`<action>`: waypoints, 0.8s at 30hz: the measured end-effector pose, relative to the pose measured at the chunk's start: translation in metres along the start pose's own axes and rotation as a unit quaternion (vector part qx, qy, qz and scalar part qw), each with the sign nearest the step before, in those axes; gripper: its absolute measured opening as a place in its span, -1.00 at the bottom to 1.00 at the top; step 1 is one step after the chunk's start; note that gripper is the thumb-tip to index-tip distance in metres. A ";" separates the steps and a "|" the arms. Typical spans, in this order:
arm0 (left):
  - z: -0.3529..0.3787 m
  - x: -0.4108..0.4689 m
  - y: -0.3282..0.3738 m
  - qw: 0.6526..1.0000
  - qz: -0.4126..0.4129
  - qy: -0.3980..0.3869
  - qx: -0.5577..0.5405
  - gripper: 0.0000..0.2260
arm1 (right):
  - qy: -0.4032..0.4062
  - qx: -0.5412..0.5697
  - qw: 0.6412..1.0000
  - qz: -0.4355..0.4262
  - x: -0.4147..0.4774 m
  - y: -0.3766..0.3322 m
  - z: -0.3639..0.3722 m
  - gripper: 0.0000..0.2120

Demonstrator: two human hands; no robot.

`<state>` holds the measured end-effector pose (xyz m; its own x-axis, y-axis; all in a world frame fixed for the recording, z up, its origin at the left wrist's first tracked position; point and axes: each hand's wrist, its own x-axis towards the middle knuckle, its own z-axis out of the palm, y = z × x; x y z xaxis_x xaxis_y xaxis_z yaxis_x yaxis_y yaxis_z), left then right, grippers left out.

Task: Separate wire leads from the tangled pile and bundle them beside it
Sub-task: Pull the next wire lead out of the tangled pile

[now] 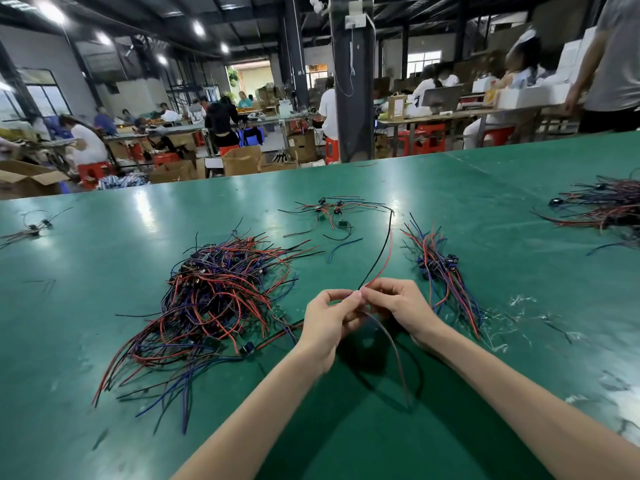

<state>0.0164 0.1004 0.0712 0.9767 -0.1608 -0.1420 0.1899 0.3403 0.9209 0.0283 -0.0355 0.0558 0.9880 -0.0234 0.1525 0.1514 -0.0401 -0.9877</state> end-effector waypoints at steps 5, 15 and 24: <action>-0.003 0.000 -0.002 0.998 0.023 -0.015 0.051 -0.99 | 0.013 0.020 1.000 0.006 -0.002 -0.003 -0.001 -0.86; -0.010 -0.003 -0.002 0.981 0.101 -0.052 0.156 -0.92 | -0.003 0.084 0.995 0.062 -0.007 -0.007 0.003 -0.86; -0.014 0.000 0.004 0.992 0.084 -0.028 0.088 -0.94 | -0.036 0.116 0.989 0.090 -0.012 -0.016 0.009 -0.89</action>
<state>0.0187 0.1152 0.0701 0.9850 -0.1688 0.0346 -0.0001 0.1999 0.9798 0.0139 -0.0252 0.0692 0.9979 0.0613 -0.0213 -0.0325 0.1884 -0.9816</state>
